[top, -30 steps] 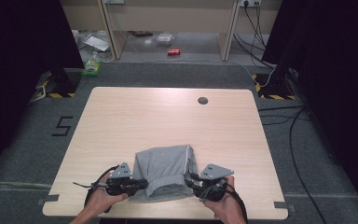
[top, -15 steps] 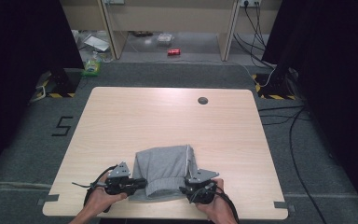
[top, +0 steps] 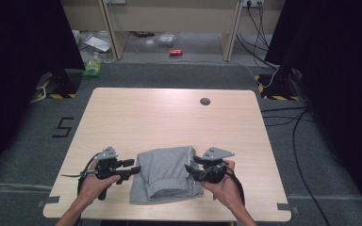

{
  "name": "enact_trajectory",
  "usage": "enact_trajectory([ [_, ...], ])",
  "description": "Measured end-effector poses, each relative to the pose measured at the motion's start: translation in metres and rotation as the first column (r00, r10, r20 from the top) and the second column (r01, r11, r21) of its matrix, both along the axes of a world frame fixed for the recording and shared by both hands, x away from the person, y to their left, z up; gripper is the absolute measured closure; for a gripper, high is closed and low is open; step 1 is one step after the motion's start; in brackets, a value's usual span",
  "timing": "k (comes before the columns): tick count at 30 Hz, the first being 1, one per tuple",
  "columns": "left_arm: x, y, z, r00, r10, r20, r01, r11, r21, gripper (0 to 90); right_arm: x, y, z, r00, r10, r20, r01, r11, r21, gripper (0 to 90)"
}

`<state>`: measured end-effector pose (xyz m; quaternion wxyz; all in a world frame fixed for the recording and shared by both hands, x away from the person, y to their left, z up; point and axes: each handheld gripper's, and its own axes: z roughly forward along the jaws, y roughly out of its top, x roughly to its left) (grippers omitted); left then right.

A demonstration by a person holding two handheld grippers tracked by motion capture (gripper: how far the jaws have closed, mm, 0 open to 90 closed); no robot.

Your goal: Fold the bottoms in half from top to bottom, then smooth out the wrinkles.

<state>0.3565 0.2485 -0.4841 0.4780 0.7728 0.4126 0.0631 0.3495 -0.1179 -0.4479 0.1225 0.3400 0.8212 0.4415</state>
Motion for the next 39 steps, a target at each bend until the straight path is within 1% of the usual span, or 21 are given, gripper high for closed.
enact_trajectory([
  [5,0.018,0.007,-0.003,0.9987,0.048,-0.016,-0.048,0.9988,0.010,46.0,0.026,-0.003,-0.004,0.9988,-0.049,-0.010,0.049,0.9988,0.000,48.4],
  [10,0.030,0.008,-0.007,0.9978,0.059,-0.031,-0.058,0.9978,0.032,44.9,0.045,-0.005,-0.009,0.9971,-0.071,-0.027,0.071,0.9975,-0.004,48.2],
  [12,0.035,0.008,-0.009,0.9968,0.067,-0.043,-0.066,0.9973,0.034,43.9,0.053,-0.006,-0.013,0.9963,-0.077,-0.036,0.077,0.9970,-0.009,47.8],
  [14,0.038,0.009,-0.011,0.9962,0.071,-0.051,-0.069,0.9969,0.038,43.5,0.056,-0.007,-0.015,0.9951,-0.086,-0.050,0.086,0.9963,-0.006,47.8],
  [18,0.042,0.010,-0.014,0.9949,0.080,-0.062,-0.078,0.9962,0.039,43.1,0.065,-0.009,-0.018,0.9939,-0.094,-0.057,0.094,0.9955,-0.005,47.7],
  [22,0.045,0.010,-0.013,0.9950,0.073,-0.068,-0.070,0.9967,0.042,41.4,0.070,-0.009,-0.020,0.9923,-0.103,-0.068,0.104,0.9946,0.003,47.3],
  [23,0.046,0.009,-0.013,0.9947,0.077,-0.068,-0.075,0.9964,0.039,41.1,0.071,-0.009,-0.020,0.9925,-0.103,-0.067,0.103,0.9947,0.004,47.2],
  [26,0.051,0.008,-0.011,0.9944,0.078,-0.071,-0.076,0.9965,0.036,40.5,0.076,-0.006,-0.020,0.9929,-0.100,-0.065,0.101,0.9949,0.007,47.3],
  [29,0.053,0.006,-0.011,0.9951,0.067,-0.073,-0.064,0.9971,0.041,40.5,0.081,-0.001,-0.019,0.9927,-0.102,-0.065,0.103,0.9947,0.008,48.8],
  [30,0.053,0.005,-0.011,0.9949,0.070,-0.073,-0.067,0.9970,0.040,40.5,0.083,0.000,-0.019,0.9934,-0.099,-0.058,0.099,0.9950,0.011,49.8],
  [32,0.054,0.004,-0.012,0.9952,0.065,-0.074,-0.062,0.9973,0.038,40.5,0.086,0.005,-0.019,0.9942,-0.086,-0.064,0.087,0.9961,0.015,51.3],
  [35,0.057,0.002,-0.013,0.9950,0.062,-0.078,-0.059,0.9977,0.033,40.5,0.091,0.012,-0.023,0.9957,-0.064,-0.067,0.064,0.9980,-0.001,55.2],
  [36,0.058,0.001,-0.013,0.9951,0.060,-0.079,-0.058,0.9977,0.036,40.6,0.092,0.013,-0.026,0.9957,-0.060,-0.071,0.059,0.9981,-0.018,56.1],
  [39,0.063,-0.001,-0.017,0.9946,0.051,-0.090,-0.049,0.9984,0.029,40.8,0.095,0.009,-0.033,0.9938,-0.063,-0.092,0.059,0.9975,-0.039,57.5],
])
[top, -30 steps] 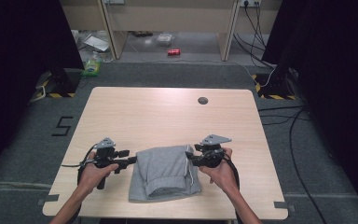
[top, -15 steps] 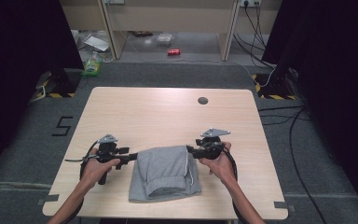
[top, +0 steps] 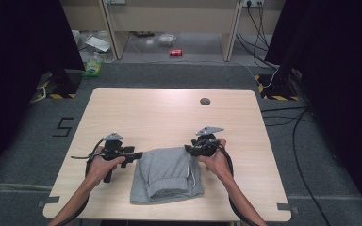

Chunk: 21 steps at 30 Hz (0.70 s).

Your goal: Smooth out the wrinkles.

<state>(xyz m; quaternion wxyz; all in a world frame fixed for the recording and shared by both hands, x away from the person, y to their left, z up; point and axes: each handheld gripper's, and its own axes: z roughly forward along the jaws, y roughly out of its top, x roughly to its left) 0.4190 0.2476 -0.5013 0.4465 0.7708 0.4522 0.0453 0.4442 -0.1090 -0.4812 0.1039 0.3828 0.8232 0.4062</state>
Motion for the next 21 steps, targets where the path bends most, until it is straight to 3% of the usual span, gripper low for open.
enact_trajectory([
  [8,0.001,-0.004,-0.009,0.9997,-0.022,-0.009,0.023,0.9993,0.031,43.0,-0.001,-0.013,-0.021,0.9978,-0.011,-0.066,0.012,0.9999,0.013,59.1],
  [16,0.000,-0.006,-0.013,0.9992,-0.040,-0.006,0.041,0.9981,0.045,44.1,-0.001,-0.009,-0.026,0.9950,-0.011,-0.099,0.013,0.9997,0.022,55.9],
  [18,-0.001,-0.007,-0.014,0.9988,-0.048,0.005,0.048,0.9976,0.050,49.0,-0.001,-0.008,-0.027,0.9943,-0.011,-0.106,0.013,0.9996,0.026,57.6],
  [21,-0.002,-0.009,-0.014,0.9981,-0.051,0.035,0.048,0.9945,0.093,60.6,-0.002,-0.008,-0.028,0.9917,-0.017,-0.127,0.023,0.9987,0.046,62.2],
])
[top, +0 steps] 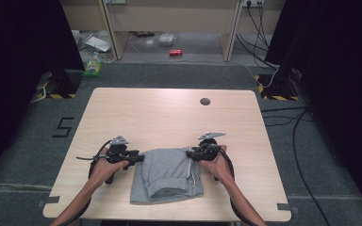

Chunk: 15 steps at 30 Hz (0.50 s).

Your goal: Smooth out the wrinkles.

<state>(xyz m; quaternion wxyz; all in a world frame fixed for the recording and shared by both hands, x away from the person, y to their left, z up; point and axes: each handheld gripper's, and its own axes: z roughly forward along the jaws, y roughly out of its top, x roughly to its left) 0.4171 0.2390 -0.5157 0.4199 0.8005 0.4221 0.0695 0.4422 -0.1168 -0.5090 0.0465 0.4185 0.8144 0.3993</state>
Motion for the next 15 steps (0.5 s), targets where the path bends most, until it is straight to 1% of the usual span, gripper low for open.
enact_trajectory([
  [1,0.000,0.000,-0.001,0.9999,0.006,0.009,-0.006,1.0000,0.005,66.0,0.000,0.000,0.000,1.0000,-0.006,-0.004,0.006,0.9999,0.008,64.1],
  [3,-0.001,0.002,-0.002,0.9997,0.012,0.019,-0.012,0.9999,0.000,74.6,0.000,-0.001,0.000,0.9998,-0.018,-0.006,0.018,0.9996,0.021,68.0],
  [5,-0.002,0.002,-0.003,0.9995,0.017,0.025,-0.017,0.9998,-0.007,80.7,0.000,-0.001,0.001,0.9997,-0.026,0.000,0.026,0.9994,0.024,71.1],
  [7,-0.002,0.000,-0.003,0.9990,0.018,0.042,-0.019,0.9998,0.007,82.7,0.001,-0.001,0.002,0.9994,-0.032,0.010,0.032,0.9991,0.026,72.2],
  [10,0.002,-0.003,-0.002,0.9980,0.029,0.056,-0.030,0.9994,0.020,83.7,0.006,-0.002,0.001,0.9988,-0.049,-0.001,0.049,0.9979,0.043,72.8],
  [15,0.018,-0.008,-0.001,0.9975,0.045,0.054,-0.047,0.9984,0.031,84.0,0.019,-0.003,0.002,0.9974,-0.072,0.009,0.071,0.9970,0.031,72.9],
])
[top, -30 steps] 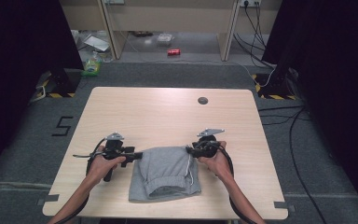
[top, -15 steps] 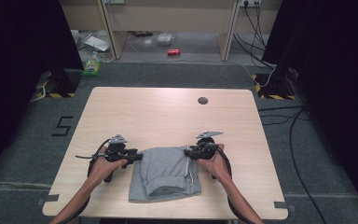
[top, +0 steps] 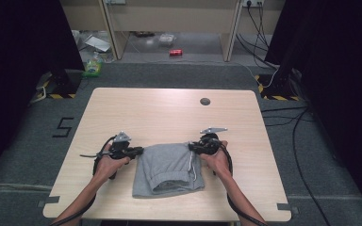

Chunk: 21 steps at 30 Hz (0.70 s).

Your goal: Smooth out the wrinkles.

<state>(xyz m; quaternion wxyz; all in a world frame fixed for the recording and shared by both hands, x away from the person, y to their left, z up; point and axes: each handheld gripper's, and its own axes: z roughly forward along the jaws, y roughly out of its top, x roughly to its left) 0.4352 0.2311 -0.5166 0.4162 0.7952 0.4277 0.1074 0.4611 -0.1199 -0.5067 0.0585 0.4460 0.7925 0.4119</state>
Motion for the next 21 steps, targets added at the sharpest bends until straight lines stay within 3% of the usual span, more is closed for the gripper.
enact_trajectory([
  [12,0.044,-0.008,0.003,0.9994,0.029,-0.020,-0.029,0.9994,0.018,84.0,0.040,0.000,0.004,0.9987,-0.050,0.000,0.050,0.9978,-0.044,72.9],
  [21,0.061,-0.009,0.003,0.9985,0.045,-0.032,-0.045,0.9989,0.009,83.9,0.057,-0.001,0.004,0.9981,-0.062,0.005,0.062,0.9965,-0.056,72.7],
])
